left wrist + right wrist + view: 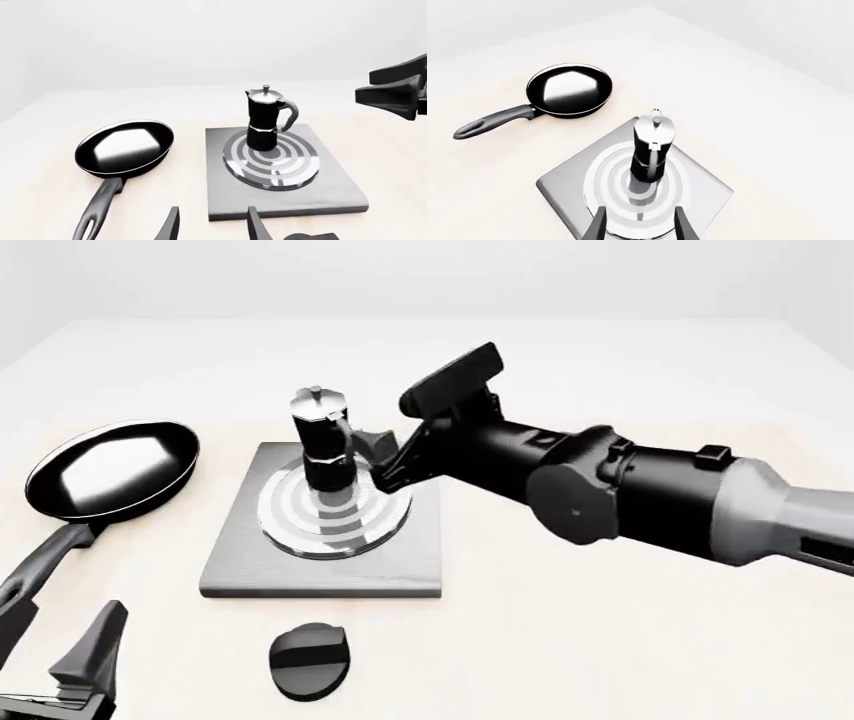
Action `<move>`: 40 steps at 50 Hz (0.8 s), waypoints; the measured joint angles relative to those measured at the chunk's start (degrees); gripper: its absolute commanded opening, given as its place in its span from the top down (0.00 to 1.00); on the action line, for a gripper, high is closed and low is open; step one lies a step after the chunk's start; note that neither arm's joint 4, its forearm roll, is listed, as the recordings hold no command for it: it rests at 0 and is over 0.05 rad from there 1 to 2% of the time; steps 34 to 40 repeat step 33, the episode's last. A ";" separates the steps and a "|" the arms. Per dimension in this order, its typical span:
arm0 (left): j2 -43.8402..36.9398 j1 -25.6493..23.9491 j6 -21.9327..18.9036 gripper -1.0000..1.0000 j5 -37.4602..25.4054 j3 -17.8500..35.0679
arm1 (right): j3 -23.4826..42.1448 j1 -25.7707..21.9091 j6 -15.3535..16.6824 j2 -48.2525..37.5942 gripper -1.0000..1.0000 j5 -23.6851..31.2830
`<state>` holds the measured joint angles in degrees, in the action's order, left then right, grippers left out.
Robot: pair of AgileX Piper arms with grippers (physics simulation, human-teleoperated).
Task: Turn on the stove and put the moka pot on it.
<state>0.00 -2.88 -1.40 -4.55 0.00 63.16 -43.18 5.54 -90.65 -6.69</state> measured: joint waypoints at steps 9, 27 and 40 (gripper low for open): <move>0.00 -0.60 -0.20 0.00 0.44 0.00 | -9.13 1.53 1.63 16.96 0.00 4.77; 0.00 -0.93 -0.26 0.00 0.85 0.00 | -27.63 10.89 3.39 51.85 0.00 18.51; 0.00 -1.11 -0.34 0.00 1.08 0.00 | -33.05 12.85 1.66 62.83 0.00 23.05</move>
